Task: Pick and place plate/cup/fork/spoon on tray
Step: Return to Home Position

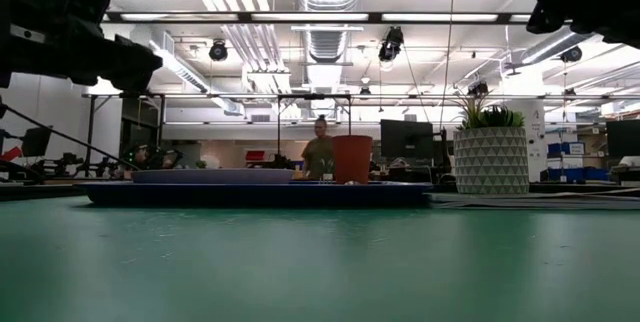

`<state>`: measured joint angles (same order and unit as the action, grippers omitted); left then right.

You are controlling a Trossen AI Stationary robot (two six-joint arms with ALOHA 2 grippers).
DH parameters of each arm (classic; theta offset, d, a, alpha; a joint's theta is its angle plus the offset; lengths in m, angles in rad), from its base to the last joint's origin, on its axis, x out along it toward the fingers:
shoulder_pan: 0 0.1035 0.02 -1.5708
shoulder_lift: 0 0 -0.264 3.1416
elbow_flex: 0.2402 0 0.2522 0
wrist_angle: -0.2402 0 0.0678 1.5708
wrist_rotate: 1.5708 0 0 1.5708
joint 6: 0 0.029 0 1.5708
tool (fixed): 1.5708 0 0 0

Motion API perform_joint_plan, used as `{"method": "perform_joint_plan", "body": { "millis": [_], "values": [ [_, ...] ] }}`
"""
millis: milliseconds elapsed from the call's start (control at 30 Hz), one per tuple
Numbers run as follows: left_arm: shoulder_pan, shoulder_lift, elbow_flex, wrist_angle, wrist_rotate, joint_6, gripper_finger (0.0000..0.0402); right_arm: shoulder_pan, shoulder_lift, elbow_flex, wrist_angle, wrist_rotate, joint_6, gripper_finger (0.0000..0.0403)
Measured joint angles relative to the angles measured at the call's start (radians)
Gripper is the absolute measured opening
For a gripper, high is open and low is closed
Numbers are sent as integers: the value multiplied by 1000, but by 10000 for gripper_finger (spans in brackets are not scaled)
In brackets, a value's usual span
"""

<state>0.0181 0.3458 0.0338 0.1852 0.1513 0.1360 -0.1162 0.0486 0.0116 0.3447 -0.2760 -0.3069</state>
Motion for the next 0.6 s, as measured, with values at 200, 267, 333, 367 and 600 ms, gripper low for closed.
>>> {"method": "perform_joint_plan", "body": {
  "millis": [200,267,333,367,600],
  "values": [
    [0,29,0,0,0,0,74,0,0,0,0,0,0,9],
    [0,38,0,0,0,0,74,0,0,0,0,0,0,9],
    [0,47,0,0,0,0,74,0,0,0,0,0,0,9],
    [0,52,0,0,0,0,74,0,0,0,0,0,0,9],
    [0,82,0,0,0,0,74,0,0,0,0,0,0,9]
  ]
}}
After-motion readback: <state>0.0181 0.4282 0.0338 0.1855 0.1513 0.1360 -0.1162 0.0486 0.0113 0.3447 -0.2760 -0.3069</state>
